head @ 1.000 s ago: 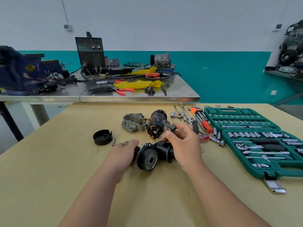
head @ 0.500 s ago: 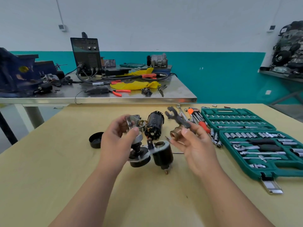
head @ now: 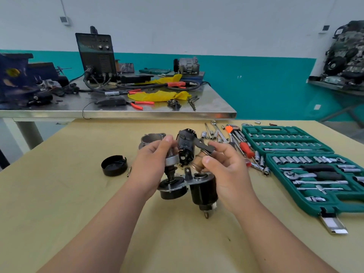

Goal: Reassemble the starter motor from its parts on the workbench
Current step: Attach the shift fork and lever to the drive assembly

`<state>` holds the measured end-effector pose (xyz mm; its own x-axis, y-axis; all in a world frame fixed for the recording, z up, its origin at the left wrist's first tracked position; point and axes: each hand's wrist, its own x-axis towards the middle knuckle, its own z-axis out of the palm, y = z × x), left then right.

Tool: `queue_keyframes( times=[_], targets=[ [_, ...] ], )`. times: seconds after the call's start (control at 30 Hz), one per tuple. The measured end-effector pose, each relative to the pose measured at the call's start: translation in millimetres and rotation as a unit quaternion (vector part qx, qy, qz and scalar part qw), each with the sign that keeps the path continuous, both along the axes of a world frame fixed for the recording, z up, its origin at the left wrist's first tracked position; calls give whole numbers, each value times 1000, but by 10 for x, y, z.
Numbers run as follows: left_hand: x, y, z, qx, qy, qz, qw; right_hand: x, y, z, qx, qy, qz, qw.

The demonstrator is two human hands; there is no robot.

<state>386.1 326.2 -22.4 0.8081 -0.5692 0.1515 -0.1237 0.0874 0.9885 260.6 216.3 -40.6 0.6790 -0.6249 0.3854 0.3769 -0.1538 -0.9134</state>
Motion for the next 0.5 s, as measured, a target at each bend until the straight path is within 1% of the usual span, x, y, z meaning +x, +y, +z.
queue_keyframes(
  times=[0.07, 0.13, 0.2, 0.27, 0.37, 0.5],
  targets=[
    [43, -28, -59, -2, 35, 23, 999, 35, 49, -12, -18, 18, -9, 1000],
    [63, -32, -101, -6, 50, 32, 998, 59, 66, -27, -51, 37, -24, 998],
    [61, -24, -95, -17, 62, 49, 997, 53, 52, -32, -101, 73, -37, 992],
    [46, 1, -41, -31, 66, 62, 995, 9, 33, -7, -164, 123, -39, 978],
    [12, 46, 24, -26, 28, 50, 998, -78, -21, 69, -196, 164, -22, 967],
    [-78, 99, 118, 3, -44, 39, 998, -170, -112, 172, -224, 175, -11, 959]
  ],
)
